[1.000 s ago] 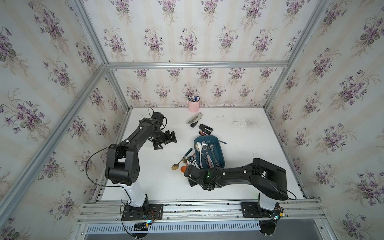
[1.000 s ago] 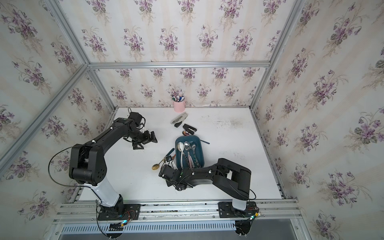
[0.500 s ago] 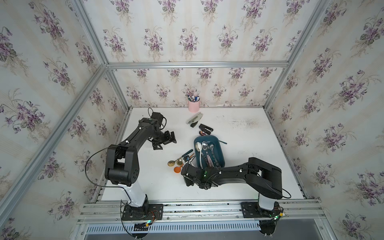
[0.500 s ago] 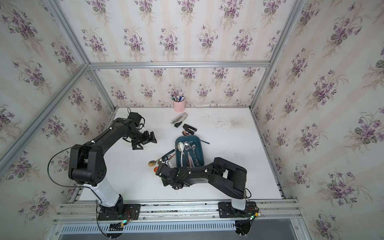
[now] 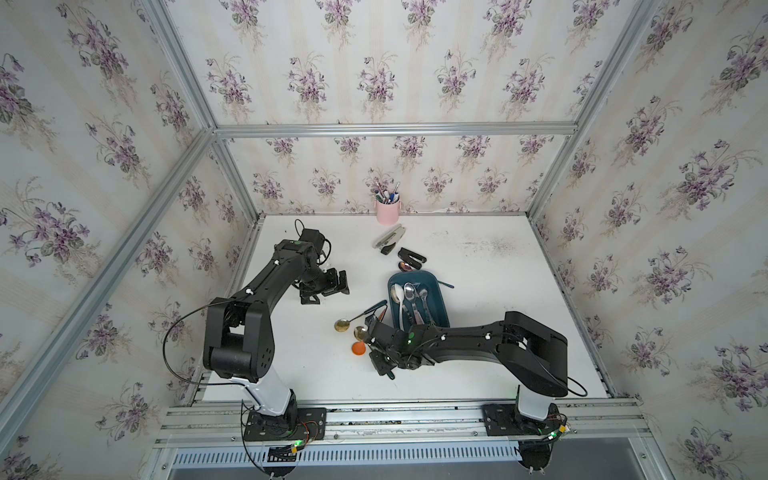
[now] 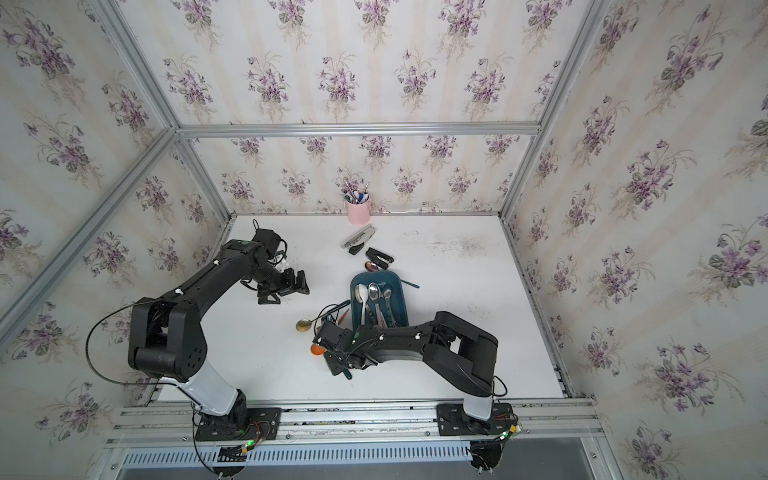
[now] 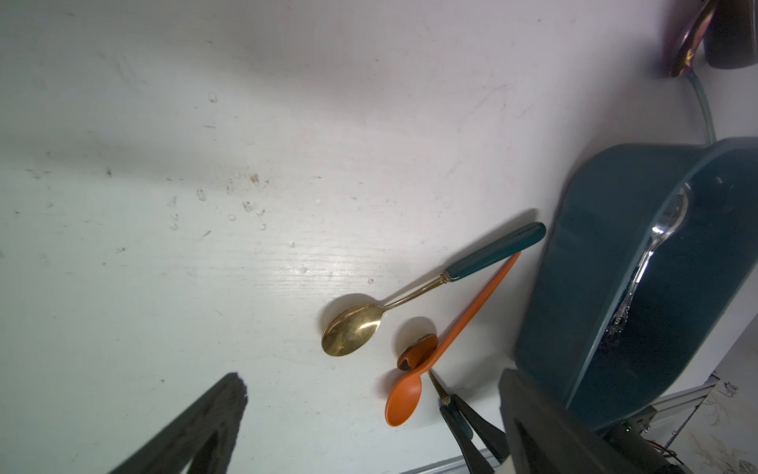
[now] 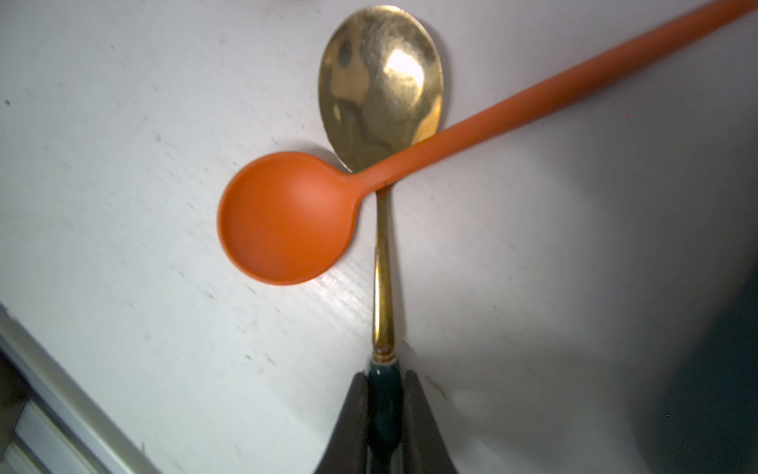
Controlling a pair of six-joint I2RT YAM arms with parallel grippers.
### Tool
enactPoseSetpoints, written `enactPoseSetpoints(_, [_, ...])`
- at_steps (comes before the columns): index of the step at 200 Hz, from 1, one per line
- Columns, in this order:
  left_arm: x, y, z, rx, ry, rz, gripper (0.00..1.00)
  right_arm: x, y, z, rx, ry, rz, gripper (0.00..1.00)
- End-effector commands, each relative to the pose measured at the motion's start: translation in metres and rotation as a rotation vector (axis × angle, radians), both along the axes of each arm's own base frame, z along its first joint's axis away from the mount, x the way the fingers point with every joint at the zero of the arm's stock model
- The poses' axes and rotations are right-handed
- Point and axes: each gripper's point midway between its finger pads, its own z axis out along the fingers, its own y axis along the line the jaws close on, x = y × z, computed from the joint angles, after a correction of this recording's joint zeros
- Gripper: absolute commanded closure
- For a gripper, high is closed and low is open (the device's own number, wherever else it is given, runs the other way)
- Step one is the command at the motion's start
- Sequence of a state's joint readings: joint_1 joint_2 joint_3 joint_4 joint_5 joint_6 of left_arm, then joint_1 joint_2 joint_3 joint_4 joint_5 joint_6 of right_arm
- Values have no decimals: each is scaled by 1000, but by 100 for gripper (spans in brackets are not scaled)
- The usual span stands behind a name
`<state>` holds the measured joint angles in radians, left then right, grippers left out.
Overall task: Put the spoon into the storage box
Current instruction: Pick up the spoon from the center of the board.
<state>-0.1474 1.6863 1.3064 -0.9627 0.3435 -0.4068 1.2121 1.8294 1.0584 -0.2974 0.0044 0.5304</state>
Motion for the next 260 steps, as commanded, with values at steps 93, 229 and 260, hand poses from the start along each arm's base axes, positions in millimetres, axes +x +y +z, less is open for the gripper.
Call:
enactPoseSetpoints(93, [8,-10,-5,-49,5,-14,0,-4,-43,30,-318,205,92,94])
enactPoseSetpoints(229, [25,-23,-24,-115,25,5,0,8,-73,56,-613,250,153,97])
enactPoseSetpoints(260, [27,-23,-25,-116,21,7,0,4,-80,52,-635,267,155,97])
